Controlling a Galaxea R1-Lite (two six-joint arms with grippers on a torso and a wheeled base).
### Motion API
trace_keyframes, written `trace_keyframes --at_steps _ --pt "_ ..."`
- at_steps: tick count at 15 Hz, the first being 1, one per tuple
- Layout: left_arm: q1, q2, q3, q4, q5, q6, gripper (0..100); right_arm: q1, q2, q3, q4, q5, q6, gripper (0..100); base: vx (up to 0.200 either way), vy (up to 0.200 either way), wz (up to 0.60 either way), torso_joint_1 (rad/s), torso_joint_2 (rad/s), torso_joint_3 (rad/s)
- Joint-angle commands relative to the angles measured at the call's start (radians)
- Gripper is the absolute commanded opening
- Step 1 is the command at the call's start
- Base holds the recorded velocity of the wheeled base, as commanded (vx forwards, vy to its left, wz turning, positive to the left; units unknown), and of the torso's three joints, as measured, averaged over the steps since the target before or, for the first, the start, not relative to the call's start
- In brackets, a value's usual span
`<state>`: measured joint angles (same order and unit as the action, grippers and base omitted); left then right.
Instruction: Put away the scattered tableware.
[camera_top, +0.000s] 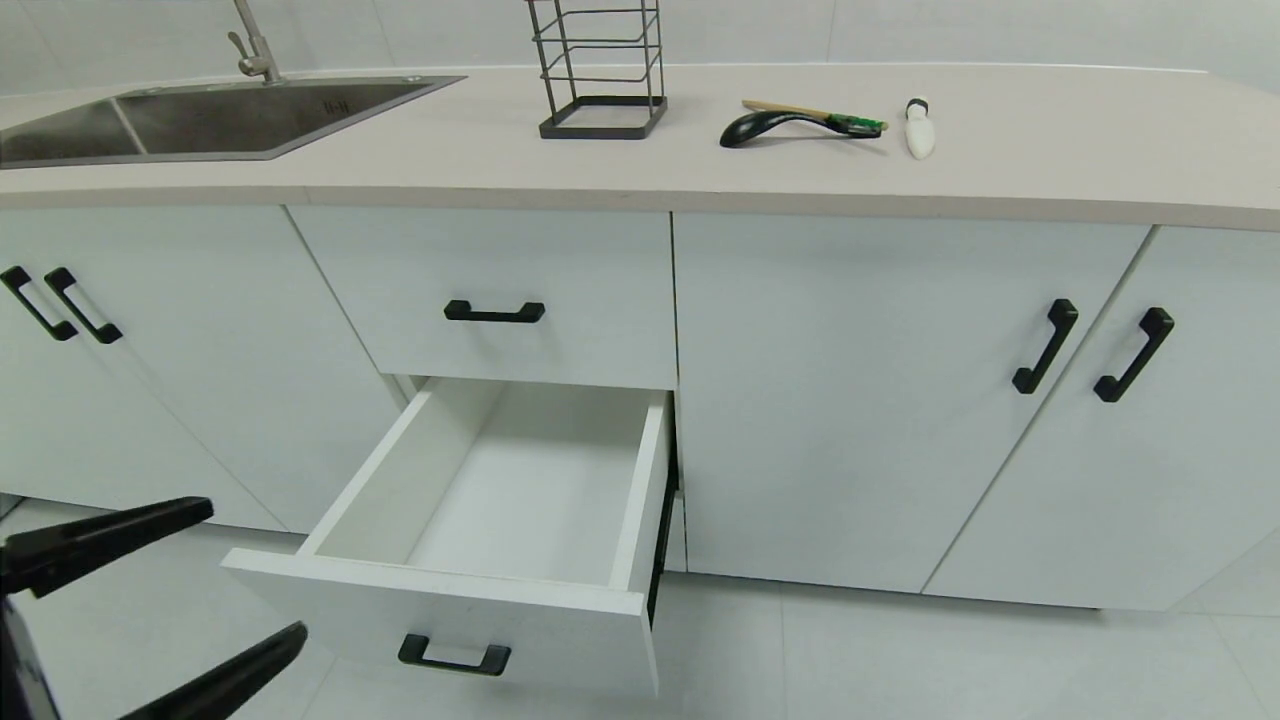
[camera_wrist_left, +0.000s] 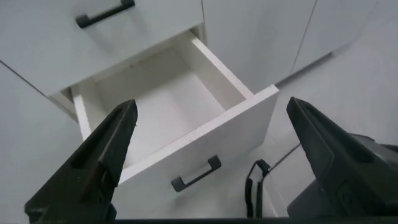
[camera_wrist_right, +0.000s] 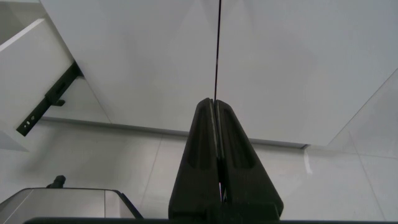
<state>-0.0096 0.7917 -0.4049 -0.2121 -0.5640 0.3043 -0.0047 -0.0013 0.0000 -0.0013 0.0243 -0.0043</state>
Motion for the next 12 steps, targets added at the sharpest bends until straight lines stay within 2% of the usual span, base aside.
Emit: trace_keyframes --at_steps 1,2,3,4,5,6,8,9,10,11,12 --pt "0.003 -0.272 0.060 -0.007 -0.002 -0.011 100 0.000 0.001 0.000 0.000 0.000 0.000 0 0.000 0.000 0.00 0.000 0.00 0.000" --pt "0.002 -0.305 0.061 0.000 -0.004 -0.019 100 0.000 0.001 0.000 0.000 0.000 0.000 0 0.000 0.000 0.00 0.000 0.00 0.000" --pt "0.002 -0.394 0.069 0.036 -0.002 -0.062 100 0.000 0.001 0.000 0.000 0.000 -0.002 0 0.000 0.000 0.00 0.000 0.00 0.000" --pt "0.002 -0.483 0.087 0.080 -0.002 -0.119 100 0.000 0.001 0.000 0.000 0.006 -0.008 0 0.000 0.000 0.00 0.000 0.00 0.000" --pt "0.002 -0.503 0.093 0.089 -0.002 -0.128 100 0.000 0.001 0.000 0.000 0.005 -0.006 0 0.000 0.000 0.00 0.000 0.00 0.000" --pt "0.003 -0.614 0.143 0.140 -0.002 -0.142 100 0.000 0.001 0.000 0.000 0.002 -0.002 0 0.000 0.000 0.00 0.000 0.00 0.000" --pt "0.008 -0.730 0.199 0.215 0.010 -0.143 100 0.000 0.001 0.000 0.000 0.002 -0.003 0 0.000 0.000 0.00 0.000 0.00 0.000" --pt "0.014 -0.787 0.228 0.270 0.058 -0.143 100 0.000 0.001 0.000 0.000 0.002 -0.002 0 0.000 0.000 0.00 0.000 0.00 0.000" --pt "0.014 -0.792 0.294 0.280 0.144 -0.128 100 0.000 0.001 0.000 0.000 0.002 -0.003 0 0.000 0.000 0.00 0.000 0.00 0.000" --pt "0.014 -0.792 0.347 0.254 0.202 -0.123 100 0.000 0.001 0.000 0.000 0.002 -0.003 0 0.000 0.000 0.00 0.000 0.00 0.000" --pt "0.014 -0.792 0.405 0.165 0.328 -0.143 100 0.000 0.001 0.000 0.000 0.002 -0.005 0 0.000 0.000 0.00 0.000 0.00 0.000"
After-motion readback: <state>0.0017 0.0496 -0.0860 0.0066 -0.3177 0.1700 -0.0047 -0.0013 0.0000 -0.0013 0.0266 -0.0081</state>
